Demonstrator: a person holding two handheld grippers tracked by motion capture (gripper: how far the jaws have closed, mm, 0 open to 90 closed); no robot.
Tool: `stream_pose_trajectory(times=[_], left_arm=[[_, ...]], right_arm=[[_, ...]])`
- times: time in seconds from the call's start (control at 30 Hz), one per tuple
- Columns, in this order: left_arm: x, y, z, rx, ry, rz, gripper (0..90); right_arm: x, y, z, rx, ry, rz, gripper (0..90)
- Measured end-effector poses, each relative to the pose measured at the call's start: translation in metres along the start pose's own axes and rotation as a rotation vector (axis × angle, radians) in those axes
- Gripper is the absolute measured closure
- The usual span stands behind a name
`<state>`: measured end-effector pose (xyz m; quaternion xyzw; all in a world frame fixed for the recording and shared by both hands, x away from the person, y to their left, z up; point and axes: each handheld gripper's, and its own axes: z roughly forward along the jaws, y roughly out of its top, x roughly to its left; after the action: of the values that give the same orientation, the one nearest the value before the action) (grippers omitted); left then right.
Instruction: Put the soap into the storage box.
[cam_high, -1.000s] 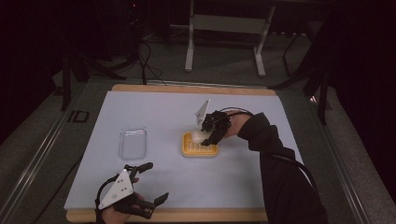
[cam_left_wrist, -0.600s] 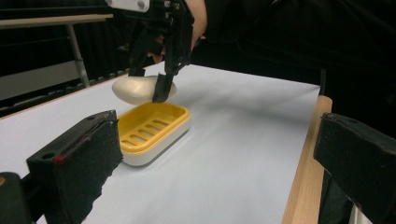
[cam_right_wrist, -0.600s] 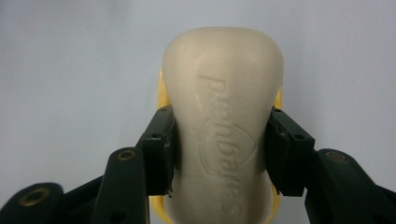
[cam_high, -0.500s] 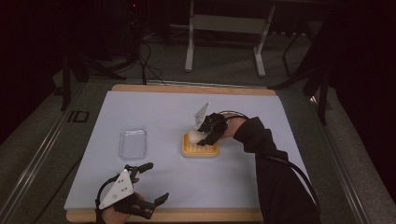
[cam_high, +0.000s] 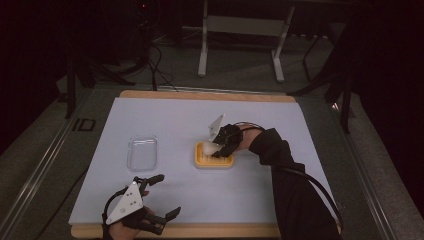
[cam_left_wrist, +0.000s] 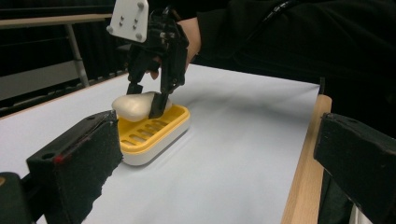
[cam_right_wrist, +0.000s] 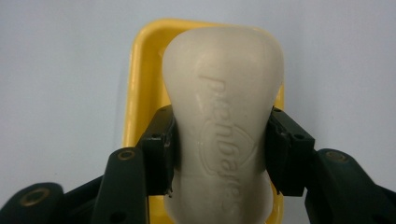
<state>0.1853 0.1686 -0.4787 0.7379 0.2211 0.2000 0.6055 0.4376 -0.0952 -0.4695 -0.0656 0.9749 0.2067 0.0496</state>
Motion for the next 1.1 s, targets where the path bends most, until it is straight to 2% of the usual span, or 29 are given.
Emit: stream_pose_trajectory(times=[0.13,0.27,0.47,0.73,0.9,1.1], left_arm=[[0.000,0.000,0.000,0.003,-0.001,0.000,1.1],[0.000,0.000,0.001,0.006,-0.001,0.000,1.1],[0.000,-0.001,0.001,0.007,-0.001,-0.001,1.1],[0.000,-0.001,0.001,0.009,-0.004,0.000,1.1],[0.000,-0.001,0.002,0.012,-0.004,0.001,1.1],[0.000,-0.001,0.002,0.013,-0.005,0.002,1.1]], right_arm=[[-0.001,-0.003,0.005,0.013,0.018,0.015,49.8],[0.000,-0.005,0.012,0.038,0.019,0.014,49.8],[-0.001,-0.006,0.020,0.056,0.025,0.037,49.6],[-0.002,-0.007,0.021,0.044,0.033,0.041,49.6],[-0.001,-0.005,0.024,0.067,0.059,0.053,48.5],[-0.002,-0.003,0.022,0.069,0.057,0.057,47.9]])
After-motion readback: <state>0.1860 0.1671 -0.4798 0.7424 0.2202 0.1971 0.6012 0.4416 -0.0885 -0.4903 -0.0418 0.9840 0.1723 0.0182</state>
